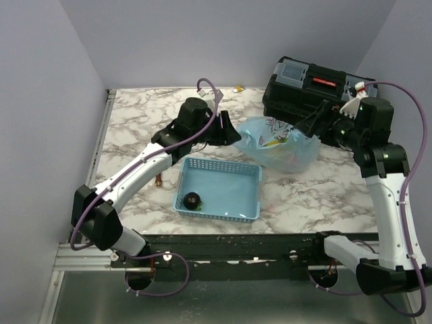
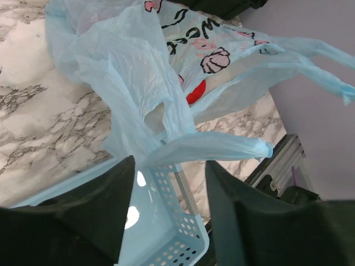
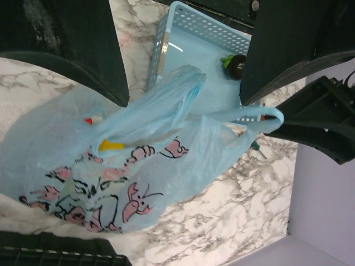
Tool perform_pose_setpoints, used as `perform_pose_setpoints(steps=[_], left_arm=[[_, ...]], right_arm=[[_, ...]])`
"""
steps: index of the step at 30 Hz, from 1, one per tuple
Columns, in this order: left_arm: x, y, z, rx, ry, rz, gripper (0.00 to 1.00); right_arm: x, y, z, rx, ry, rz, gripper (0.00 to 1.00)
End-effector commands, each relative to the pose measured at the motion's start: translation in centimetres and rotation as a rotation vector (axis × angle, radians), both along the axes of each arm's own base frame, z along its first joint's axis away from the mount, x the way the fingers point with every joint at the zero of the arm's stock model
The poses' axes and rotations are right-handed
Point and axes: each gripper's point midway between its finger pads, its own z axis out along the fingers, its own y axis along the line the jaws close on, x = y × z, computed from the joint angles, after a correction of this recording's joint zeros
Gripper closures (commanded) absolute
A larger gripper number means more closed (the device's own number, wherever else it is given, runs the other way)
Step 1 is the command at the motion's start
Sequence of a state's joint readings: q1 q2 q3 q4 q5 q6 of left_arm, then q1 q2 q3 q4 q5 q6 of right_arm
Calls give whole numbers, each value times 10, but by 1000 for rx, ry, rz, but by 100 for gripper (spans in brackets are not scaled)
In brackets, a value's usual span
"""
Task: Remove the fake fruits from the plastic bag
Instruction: Untie the plastic bag at the center of the board.
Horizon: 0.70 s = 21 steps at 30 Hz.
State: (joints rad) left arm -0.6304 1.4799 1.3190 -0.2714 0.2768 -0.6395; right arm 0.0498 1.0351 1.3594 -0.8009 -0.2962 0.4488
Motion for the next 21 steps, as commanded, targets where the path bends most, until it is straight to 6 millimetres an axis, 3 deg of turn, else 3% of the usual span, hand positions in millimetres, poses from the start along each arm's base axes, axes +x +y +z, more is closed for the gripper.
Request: perform_pose_setpoints(steps=[1,6,11,16,21], left_arm=[[-20,8,37,-8,-180,-98,38],[-38,8,63,56,-354,-234,17],[-50,-6,61,375,-684,-339,11],[-56,-24,33,651,-1029,-424,2],[-42,-30,7,896,-1143,-486,1]], right_arm=[[12,18,27,-45,-45,88,16],[31,65,44,-113,-63,145,16],[41,93,55,-24,-99,208,15],[57,97,21,-18,-32,176,17],[58,98,-5,0,9,159,18]])
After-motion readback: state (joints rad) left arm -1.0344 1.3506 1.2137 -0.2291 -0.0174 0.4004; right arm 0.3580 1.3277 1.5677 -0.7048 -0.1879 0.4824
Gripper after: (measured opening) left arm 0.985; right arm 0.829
